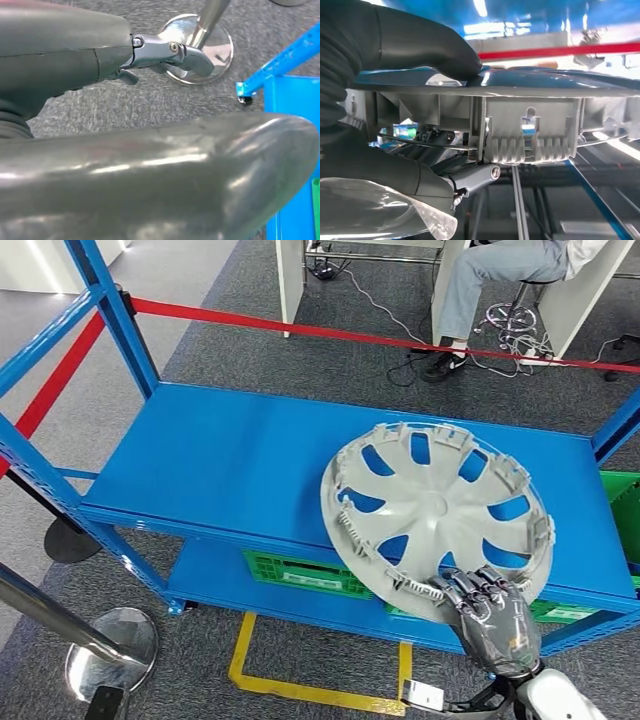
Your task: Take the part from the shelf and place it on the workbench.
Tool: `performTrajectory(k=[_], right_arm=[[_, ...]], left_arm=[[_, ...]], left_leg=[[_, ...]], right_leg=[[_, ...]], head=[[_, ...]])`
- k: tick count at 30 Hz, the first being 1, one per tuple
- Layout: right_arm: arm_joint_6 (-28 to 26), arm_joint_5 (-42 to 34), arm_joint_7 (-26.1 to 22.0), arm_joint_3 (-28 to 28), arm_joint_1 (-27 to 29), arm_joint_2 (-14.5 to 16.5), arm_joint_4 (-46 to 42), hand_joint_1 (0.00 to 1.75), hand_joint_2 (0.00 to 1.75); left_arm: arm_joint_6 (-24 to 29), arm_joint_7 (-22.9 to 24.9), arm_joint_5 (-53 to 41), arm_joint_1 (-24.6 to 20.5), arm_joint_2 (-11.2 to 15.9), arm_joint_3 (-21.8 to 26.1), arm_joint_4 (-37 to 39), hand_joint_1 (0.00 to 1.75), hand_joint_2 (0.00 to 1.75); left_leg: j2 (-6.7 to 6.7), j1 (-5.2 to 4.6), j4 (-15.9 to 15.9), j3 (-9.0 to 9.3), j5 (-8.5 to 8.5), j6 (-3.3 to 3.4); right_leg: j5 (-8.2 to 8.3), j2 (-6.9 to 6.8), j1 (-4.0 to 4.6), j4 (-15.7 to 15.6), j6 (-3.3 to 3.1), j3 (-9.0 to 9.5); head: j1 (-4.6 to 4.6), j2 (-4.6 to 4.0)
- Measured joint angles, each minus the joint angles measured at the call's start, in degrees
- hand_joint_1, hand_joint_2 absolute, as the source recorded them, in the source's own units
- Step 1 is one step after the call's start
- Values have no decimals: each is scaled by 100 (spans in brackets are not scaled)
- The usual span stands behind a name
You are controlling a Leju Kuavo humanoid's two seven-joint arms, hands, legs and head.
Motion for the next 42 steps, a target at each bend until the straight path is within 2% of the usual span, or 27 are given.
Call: performTrajectory(k=[5, 11, 15, 21, 30, 42], right_arm=[[-1, 24, -617, -216, 21, 222, -273, 175, 175], [-1, -30, -989, -393, 28, 405, -473, 175, 175], [-1, -166, -1495, -535, 28, 560, -614, 175, 175], [-1, -315, -1996, -699, 20, 776, -803, 175, 175], [1, -521, -2592, -937, 57, 1132, -940, 175, 175], [2, -631, -2855, -1125, 103, 1426, -967, 175, 175]], left_arm=[[5, -287, -58, -67, -242, 303, 312, 0, 0], [-54, -550, -83, -171, -426, 514, 645, 0, 0], [-185, -978, -87, -363, -568, 659, 1129, 0, 175], [-505, -1767, 84, -638, -728, 844, 1931, 0, 175], [-652, -2337, 235, -1050, -879, 1047, 3015, 0, 175], [-658, -2620, 144, -1440, -943, 1116, 3991, 0, 175]], left_leg=[[0, 0, 0, -3, 0, 0], [0, 0, 0, -4, 0, 0], [0, 0, 0, -4, 0, 0], [0, 0, 0, -5, 0, 0], [0, 1, 0, -4, 0, 0], [0, 0, 0, -4, 1, 0]], right_leg=[[0, 1, 0, 0, 0, -3], [0, -1, 0, 0, 0, -3], [0, 0, 0, 0, 0, -3], [0, 0, 0, 0, 0, -4], [0, -1, 1, 0, 0, -4], [0, 1, 0, 1, 0, -4]], head=[[0, 0], [1, 0], [0, 0], [0, 0], [0, 0], [1, 0]])
